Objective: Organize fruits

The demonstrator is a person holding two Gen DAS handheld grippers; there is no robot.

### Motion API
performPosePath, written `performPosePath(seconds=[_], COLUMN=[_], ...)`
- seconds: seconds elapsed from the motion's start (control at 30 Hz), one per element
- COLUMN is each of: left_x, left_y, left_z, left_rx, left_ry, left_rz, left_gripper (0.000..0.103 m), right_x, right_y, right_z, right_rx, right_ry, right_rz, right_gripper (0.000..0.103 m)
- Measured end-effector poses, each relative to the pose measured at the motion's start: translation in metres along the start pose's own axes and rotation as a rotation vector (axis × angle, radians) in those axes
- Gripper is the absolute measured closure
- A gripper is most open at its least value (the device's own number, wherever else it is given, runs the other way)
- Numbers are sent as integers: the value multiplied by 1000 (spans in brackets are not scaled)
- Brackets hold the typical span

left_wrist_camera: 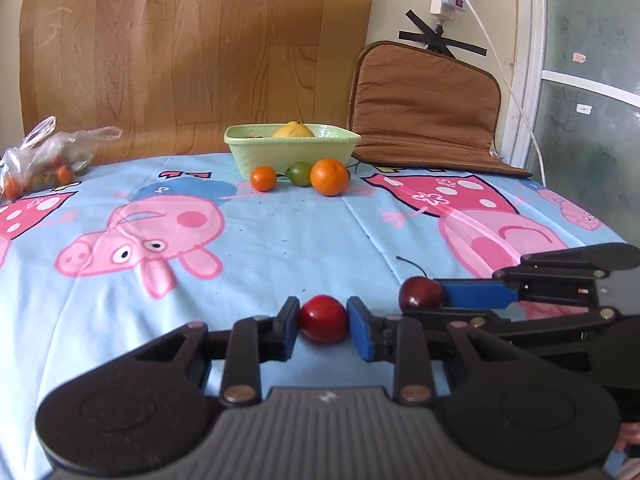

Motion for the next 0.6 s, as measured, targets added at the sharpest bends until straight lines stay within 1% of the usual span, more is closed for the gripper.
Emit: performPosePath(seconds=[0.23, 0.37, 0.43, 0.5, 0.6], left_x=[4, 4, 6, 13, 33], left_y=[1, 2, 2, 5, 13], left_z=[-4, -10, -11, -13, -19], left_rx=[-14, -22, -40, -54, -52], left_ry=[0, 9, 16, 12, -16], left_rz=[9, 13, 20, 35, 30], left_gripper=[77, 77, 77, 77, 77], right_x=[1, 0, 1, 4, 18], right_y=[-3, -4, -6, -11, -19], right_z=[2, 0, -2, -4, -7], right_rx=[-16, -6, 0, 9, 8], right_ry=[-19, -3, 11, 18, -8], right_rz=[-28, -40, -60, -85, -83], right_gripper=[75, 74, 74, 74, 74])
Point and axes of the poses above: each gripper's, at about its wrist camera, not at the fingertips, and z roughly against the way its jaws point, y to its left, x to its top, the point moved 6 cm from there along -z, roughly the way its jaws point, and after that the axes turned 9 degrees about -y, right-handed, at the moved point
